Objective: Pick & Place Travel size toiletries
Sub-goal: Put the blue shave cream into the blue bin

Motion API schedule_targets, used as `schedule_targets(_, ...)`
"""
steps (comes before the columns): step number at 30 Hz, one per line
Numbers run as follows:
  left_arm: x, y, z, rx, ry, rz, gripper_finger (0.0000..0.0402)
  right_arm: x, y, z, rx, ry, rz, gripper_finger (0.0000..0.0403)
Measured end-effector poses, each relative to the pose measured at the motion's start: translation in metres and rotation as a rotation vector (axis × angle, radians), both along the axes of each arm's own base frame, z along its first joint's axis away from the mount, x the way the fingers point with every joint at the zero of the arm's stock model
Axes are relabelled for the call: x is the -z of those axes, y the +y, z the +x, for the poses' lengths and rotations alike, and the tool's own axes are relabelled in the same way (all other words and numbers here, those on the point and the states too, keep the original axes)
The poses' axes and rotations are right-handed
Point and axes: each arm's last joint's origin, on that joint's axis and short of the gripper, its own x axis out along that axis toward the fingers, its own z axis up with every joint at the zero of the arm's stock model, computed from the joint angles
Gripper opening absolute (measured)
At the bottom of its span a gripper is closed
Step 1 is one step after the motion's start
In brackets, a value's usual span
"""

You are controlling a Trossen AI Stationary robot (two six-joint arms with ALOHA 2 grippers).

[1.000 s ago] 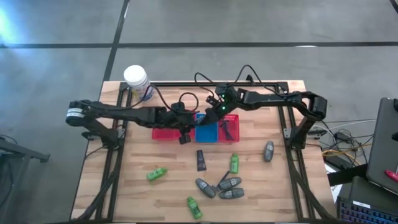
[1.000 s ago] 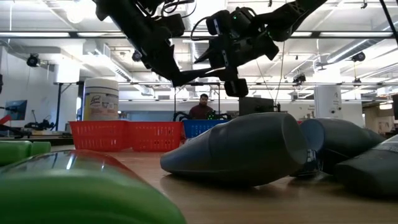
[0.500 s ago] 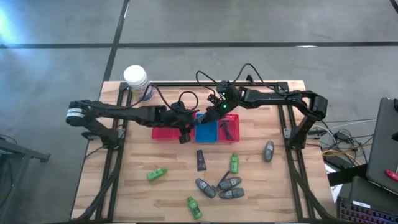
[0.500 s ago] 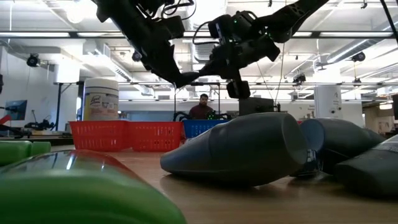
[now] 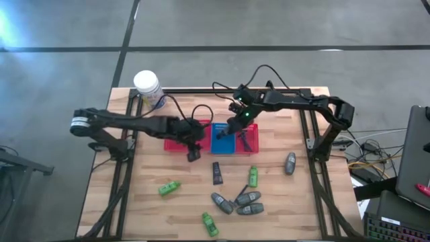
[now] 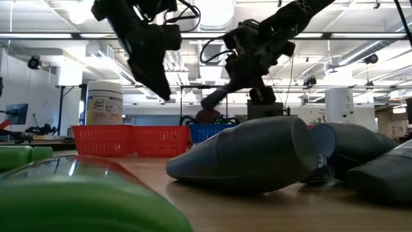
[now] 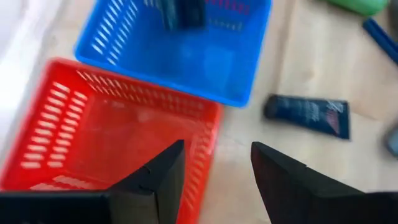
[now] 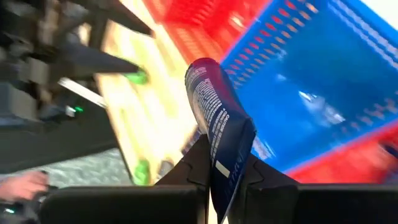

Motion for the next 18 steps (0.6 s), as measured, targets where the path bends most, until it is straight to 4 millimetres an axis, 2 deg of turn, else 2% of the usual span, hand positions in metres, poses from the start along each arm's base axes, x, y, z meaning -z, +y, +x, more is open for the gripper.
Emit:
schedule_targets(5, -0.011, -0.013, -0.008, 0.011, -0.031, -0.033, 0.0187, -0.007, -0.011, -0.008, -0.007, 0.075, -0.007, 0.0014)
schedule_targets(7, -0.018, -0.016, -0.012, 0.011, -0.056, -0.034, 0.0187, -0.003, -0.014, -0.006, -0.023, 0.118, 0.003, 0.0015)
schedule_targets(12, -0.037, -0.018, -0.027, -0.025, -0.121, -0.032, 0.0187, 0.018, -0.018, 0.011, -0.121, 0.224, 0.02, 0.0019)
schedule_targets(18, -0.056, -0.016, -0.049, -0.126, -0.176, -0.025, 0.0187, 0.01, -0.03, 0.034, -0.213, 0.243, 0.01, 0.0021)
